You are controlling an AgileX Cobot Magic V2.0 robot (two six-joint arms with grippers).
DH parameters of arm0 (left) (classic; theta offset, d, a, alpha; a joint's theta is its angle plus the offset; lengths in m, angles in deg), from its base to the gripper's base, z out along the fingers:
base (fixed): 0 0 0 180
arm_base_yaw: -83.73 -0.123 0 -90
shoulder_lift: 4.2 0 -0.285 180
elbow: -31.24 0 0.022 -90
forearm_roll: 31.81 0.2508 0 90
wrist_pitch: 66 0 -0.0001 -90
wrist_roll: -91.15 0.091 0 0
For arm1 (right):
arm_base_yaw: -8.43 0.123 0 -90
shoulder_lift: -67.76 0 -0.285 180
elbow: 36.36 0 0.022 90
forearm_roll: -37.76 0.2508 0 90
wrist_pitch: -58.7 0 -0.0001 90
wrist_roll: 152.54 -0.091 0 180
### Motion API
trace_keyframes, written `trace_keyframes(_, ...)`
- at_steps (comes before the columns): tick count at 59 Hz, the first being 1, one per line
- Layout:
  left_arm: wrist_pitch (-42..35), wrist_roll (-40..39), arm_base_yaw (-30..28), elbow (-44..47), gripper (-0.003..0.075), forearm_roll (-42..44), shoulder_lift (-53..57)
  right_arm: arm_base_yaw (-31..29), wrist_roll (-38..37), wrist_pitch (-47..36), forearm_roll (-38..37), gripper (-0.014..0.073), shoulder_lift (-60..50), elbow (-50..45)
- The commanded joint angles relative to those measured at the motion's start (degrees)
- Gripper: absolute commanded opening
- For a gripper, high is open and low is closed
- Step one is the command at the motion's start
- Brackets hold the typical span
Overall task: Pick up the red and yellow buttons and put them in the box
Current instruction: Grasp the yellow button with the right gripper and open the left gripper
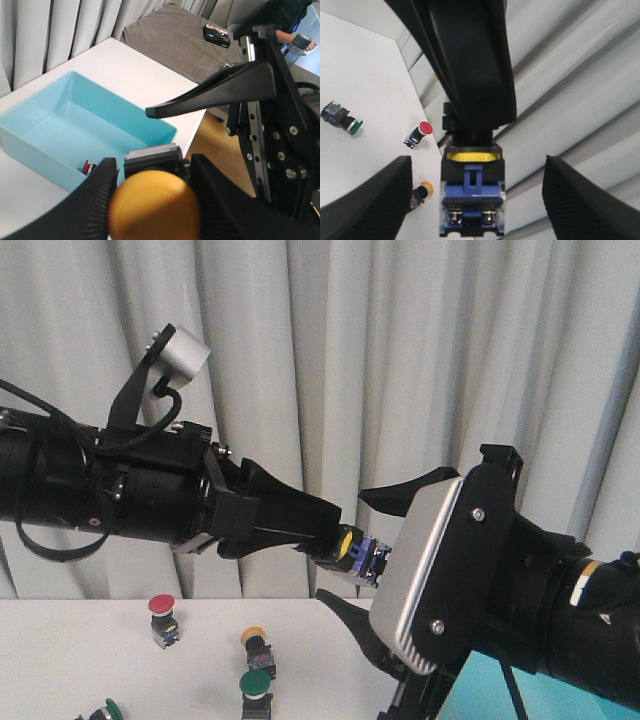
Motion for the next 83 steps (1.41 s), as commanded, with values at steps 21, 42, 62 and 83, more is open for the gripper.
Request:
trace_keyframes(21, -0.38, 0.06, 0.26, -1.59, 0.0038, -7.0, 2.02, 0.03, -2.66, -3.7, 0.72, 0.0099, -0.1, 1.78)
trace_keyframes(42, -2.89, -0.61, 0.26, -1.59, 0.004, -7.0, 2.02, 0.03, -3.02, -4.06, 0.72, -0.0008, -0.04, 1.78)
trace_keyframes(62, -2.76, -2.7, 0.26, -1.59, 0.0291, -6.89, 2.02, 0.03, -3.02, -4.06, 0.72, -0.0008, -0.04, 1.78)
trace_keyframes(83, -2.65, 0.24, 0.08, -1.59, 0.0622, -6.46, 2.22, 0.03, -3.41, -4.01, 0.72, -0.0008, -0.12, 1.78)
